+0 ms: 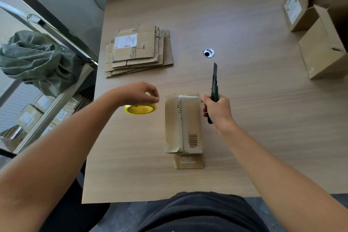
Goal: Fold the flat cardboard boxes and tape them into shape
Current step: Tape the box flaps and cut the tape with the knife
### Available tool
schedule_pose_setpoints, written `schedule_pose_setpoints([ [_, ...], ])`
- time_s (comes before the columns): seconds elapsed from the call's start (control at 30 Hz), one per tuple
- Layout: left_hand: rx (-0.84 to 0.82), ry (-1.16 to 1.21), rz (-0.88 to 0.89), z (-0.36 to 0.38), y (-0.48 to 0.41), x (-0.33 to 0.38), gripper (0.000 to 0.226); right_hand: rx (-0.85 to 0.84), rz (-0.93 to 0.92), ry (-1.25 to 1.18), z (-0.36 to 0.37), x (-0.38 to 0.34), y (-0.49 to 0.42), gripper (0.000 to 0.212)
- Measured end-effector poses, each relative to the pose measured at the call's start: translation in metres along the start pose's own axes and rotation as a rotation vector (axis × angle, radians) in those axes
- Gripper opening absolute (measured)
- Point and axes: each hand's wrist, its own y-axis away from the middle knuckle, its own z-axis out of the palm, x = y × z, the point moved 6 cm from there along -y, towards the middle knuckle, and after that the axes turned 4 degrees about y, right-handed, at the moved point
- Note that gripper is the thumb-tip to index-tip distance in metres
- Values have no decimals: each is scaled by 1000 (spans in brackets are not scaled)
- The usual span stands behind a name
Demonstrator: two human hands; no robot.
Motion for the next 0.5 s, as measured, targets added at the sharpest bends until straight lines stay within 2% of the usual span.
schedule_pose_setpoints([
  [0.2,74,65,30,23,-35,-34,30,-50,168,34,14,21,-23,26],
  [0.33,123,238,41,43,-52,-51,25,-66,312,-66,20,33,-32,21],
  [0.5,82,384,130,57,-62,-56,19,-76,489,10,22,49,-32,41],
])
